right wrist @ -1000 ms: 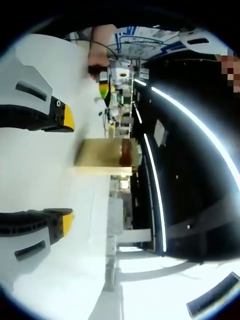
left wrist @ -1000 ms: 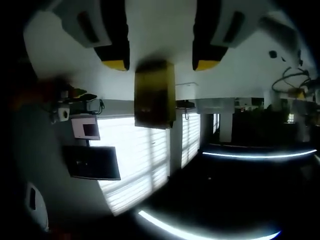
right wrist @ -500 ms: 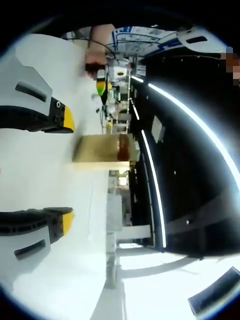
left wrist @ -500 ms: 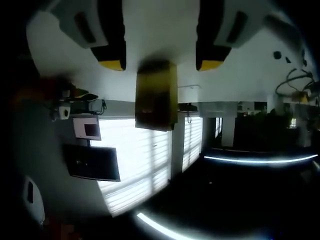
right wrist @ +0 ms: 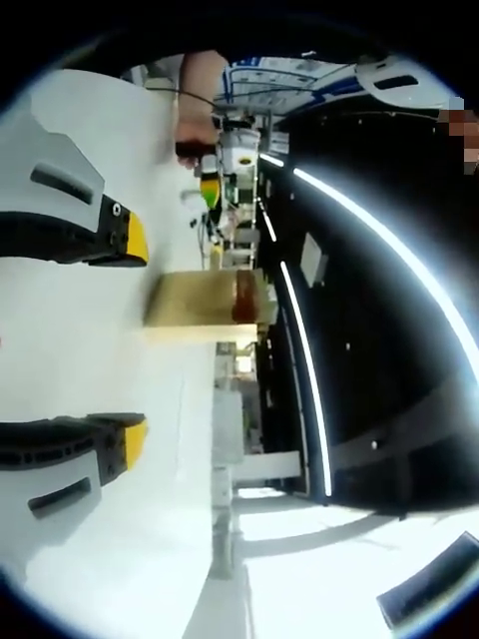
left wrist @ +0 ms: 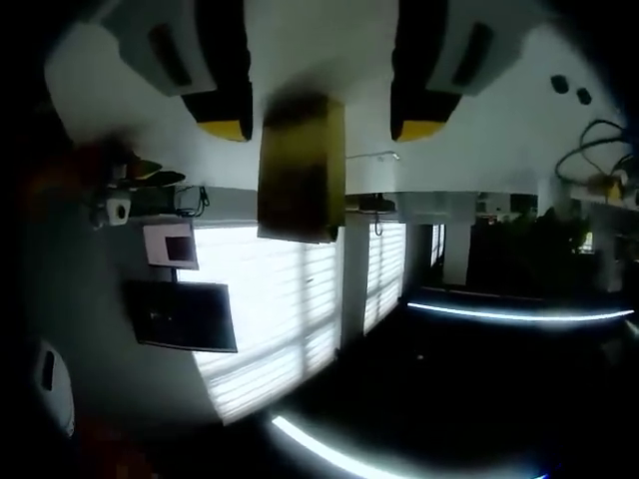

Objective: Extract single mask from mask box in order stack masks on table

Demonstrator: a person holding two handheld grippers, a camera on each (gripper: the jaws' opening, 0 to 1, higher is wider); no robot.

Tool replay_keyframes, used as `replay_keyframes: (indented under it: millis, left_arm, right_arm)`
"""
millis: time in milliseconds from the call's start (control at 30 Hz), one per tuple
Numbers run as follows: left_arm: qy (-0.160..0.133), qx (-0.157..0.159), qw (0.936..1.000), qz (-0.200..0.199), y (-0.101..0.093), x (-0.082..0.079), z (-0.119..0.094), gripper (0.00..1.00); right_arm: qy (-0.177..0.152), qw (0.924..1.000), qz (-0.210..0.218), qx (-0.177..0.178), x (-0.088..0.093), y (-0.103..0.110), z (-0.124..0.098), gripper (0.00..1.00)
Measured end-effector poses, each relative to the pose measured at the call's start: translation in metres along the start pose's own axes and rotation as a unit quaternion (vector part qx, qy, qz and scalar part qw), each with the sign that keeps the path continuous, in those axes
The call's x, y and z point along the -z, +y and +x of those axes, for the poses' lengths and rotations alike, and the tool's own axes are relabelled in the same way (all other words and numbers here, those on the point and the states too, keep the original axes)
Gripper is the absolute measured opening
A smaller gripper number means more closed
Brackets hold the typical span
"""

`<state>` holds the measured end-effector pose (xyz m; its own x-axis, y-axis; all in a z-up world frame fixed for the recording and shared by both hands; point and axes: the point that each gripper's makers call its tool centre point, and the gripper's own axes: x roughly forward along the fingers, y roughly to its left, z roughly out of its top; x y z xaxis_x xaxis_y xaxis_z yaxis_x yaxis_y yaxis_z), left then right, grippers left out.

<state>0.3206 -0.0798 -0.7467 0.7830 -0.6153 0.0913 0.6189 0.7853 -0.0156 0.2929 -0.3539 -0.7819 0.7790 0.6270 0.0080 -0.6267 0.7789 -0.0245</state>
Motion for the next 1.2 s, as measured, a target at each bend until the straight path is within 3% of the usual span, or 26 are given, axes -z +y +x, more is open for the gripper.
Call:
replay_keyframes:
  millis: [667,1200]
  left_arm:
    - [-0.005,0.034,0.9993,-0.011,0.000,-0.001,0.048,0.58]
    - [0.003,0.054,0.9985,-0.009,-0.003,0.009,0.079,0.58]
  right_arm:
    - [0.007,1.0000,0.002,0.002,0.003,-0.001,0.001,0.54]
    - [0.004,1.0000,0.005,0.003,0.002,-0.001,0.001,0.55]
